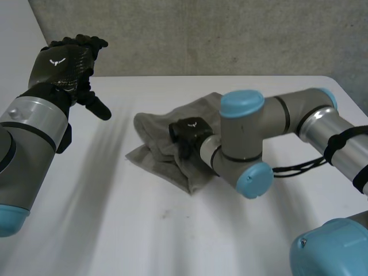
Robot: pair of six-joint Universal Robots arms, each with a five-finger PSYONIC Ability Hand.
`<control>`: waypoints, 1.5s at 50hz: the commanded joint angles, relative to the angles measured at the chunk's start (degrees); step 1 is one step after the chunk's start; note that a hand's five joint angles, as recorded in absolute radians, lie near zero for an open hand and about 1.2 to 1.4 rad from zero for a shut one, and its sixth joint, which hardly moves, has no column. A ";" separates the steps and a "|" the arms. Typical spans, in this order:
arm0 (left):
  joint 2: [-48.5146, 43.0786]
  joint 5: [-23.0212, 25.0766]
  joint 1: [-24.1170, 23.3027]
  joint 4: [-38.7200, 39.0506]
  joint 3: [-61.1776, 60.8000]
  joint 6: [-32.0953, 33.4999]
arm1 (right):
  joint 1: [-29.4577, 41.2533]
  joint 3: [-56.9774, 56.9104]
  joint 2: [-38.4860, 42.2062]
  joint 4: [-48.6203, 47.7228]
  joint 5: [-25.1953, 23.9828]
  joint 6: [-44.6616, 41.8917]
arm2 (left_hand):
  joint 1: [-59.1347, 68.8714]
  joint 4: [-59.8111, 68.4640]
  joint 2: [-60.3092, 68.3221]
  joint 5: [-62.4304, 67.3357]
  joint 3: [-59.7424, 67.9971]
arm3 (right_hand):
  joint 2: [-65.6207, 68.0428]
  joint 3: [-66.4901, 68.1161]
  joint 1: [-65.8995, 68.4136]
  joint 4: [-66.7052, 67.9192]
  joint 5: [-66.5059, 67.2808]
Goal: Fold the towel.
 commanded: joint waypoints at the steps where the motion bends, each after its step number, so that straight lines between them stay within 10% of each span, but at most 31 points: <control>1: 0.18 0.00 0.35 0.00 0.09 0.10 | -0.28 -5.29 -10.22 4.64 -2.38 0.02 | 0.50 0.56 0.51 -1.59 0.53 | 8.73 10.59 8.36 8.38 8.25; 9: 1.41 1.58 1.41 0.00 1.50 0.18 | -0.45 15.10 -27.62 8.68 -13.54 -4.90 | 0.50 0.56 0.51 -1.59 0.53 | 8.73 10.59 8.36 8.38 8.25; 15: 2.21 8.42 5.97 -0.17 1.24 -0.43 | 0.60 40.06 -33.51 16.32 -20.39 -28.72 | 1.84 1.90 1.85 -0.25 1.87 | 8.73 10.59 8.36 8.38 8.25; 17: 2.12 10.19 6.51 -0.17 0.97 -0.69 | 0.69 44.72 -34.30 17.12 -19.43 -36.02 | 2.69 2.74 2.69 0.59 2.72 | 0.55 2.41 0.18 0.20 0.06; 19: 1.33 13.43 6.33 -0.35 0.88 -1.13 | -0.01 49.80 -36.75 12.84 -16.72 -41.46 | 3.69 3.75 3.70 1.60 3.72 | -61.27 -59.41 -61.64 -61.62 -61.75; 33: -12.36 19.59 -1.04 -3.06 7.37 -0.52 | -18.89 64.31 -54.24 -13.28 -15.74 -3.79 | 11.92 11.97 11.92 9.83 11.95 | -61.27 -59.41 -61.64 -61.62 -61.75; 58: -41.39 24.96 -9.14 -24.25 30.41 10.20 | -25.06 60.80 -33.42 -14.35 -11.87 1.51 | 31.96 32.01 31.96 29.86 31.98 | -61.27 -59.41 -61.64 -61.62 -61.75; 67: -42.45 19.96 -9.14 -26.01 32.25 15.83 | -24.10 50.89 -27.71 -14.79 -11.34 4.50 | 70.46 70.51 70.46 68.36 70.48 | 8.58 10.45 8.21 8.24 8.10; 75: -32.27 16.26 -9.22 -24.35 42.43 9.70 | -21.46 35.35 -37.18 -15.57 -11.51 11.69 | 70.46 70.51 70.46 68.36 70.48 | 8.73 10.59 8.36 8.38 8.25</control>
